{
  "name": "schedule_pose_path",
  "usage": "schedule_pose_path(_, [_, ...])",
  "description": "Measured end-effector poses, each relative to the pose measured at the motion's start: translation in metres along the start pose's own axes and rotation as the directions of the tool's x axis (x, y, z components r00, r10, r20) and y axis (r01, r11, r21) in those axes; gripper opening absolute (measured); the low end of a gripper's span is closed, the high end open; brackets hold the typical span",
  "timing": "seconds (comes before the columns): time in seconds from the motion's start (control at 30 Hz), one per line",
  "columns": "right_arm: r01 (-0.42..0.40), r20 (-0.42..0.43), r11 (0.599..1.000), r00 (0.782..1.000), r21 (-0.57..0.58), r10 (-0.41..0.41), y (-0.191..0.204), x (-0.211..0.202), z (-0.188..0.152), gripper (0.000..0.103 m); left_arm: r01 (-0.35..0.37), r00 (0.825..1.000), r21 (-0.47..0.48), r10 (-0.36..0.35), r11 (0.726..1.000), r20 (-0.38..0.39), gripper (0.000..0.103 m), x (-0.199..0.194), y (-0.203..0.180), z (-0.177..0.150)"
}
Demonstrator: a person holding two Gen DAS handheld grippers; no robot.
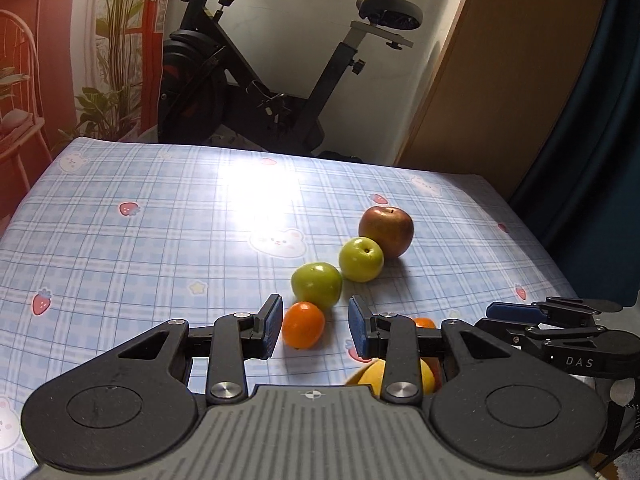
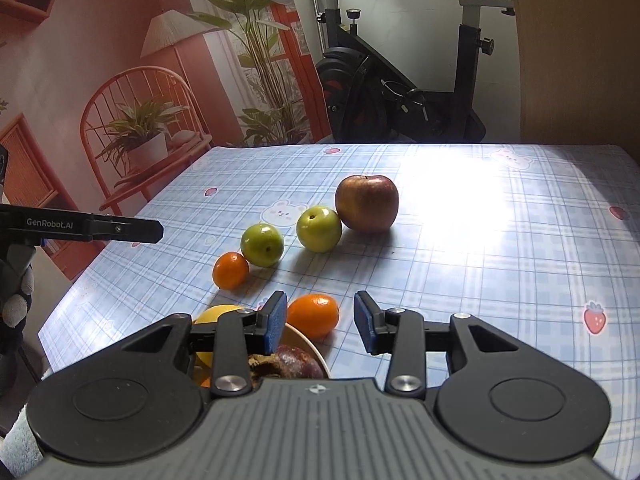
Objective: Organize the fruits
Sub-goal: 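Close the left gripper on a tangerine while the right grasps another tangerine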
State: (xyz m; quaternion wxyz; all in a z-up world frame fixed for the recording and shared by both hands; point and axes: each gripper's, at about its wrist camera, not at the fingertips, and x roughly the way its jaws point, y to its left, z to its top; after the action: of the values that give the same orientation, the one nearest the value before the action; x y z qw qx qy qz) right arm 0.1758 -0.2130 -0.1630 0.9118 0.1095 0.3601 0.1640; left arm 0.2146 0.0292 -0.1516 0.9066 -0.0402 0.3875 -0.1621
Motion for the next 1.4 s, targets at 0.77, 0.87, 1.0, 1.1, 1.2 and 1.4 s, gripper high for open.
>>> schedule_pose_path(0.77, [-0.024, -0.158, 0.996, 0.987, 0.084, 0.038, -0.012, 0.07, 0.007, 0.049, 0.031, 0.995, 0.02, -0.03, 0.999, -0.091, 0.05, 0.059, 0.014, -0.008])
schedule_pose_path(0.87, [-0.025, -0.167, 0.996, 0.985, 0.09, 0.039, -0.011, 0.072, 0.007, 0.049, 0.04, 0.994, 0.017, -0.038, 0.999, -0.104, 0.05, 0.066, 0.013, -0.009])
schedule_pose_path(1.0, [-0.024, -0.166, 0.994, 0.985, 0.104, 0.041, -0.012, 0.074, 0.006, 0.049, 0.046, 0.992, 0.01, -0.044, 0.999, -0.116, 0.05, 0.072, 0.013, -0.012])
schedule_pose_path(1.1, [-0.025, -0.165, 0.993, 0.985, 0.115, 0.044, -0.013, 0.074, 0.005, 0.049, 0.043, 0.992, 0.001, -0.043, 0.999, -0.121, 0.048, 0.075, 0.014, -0.014])
schedule_pose_path(1.2, [-0.027, -0.167, 0.99, 0.985, 0.136, 0.049, -0.014, 0.075, 0.005, 0.049, 0.04, 0.992, -0.013, -0.041, 0.999, -0.119, 0.038, 0.076, 0.017, -0.015])
schedule_pose_path(1.4, [-0.021, -0.14, 0.991, 0.989, 0.133, 0.04, -0.014, 0.071, 0.003, 0.044, 0.037, 0.993, -0.012, -0.038, 0.999, -0.112, 0.038, 0.07, 0.016, -0.015])
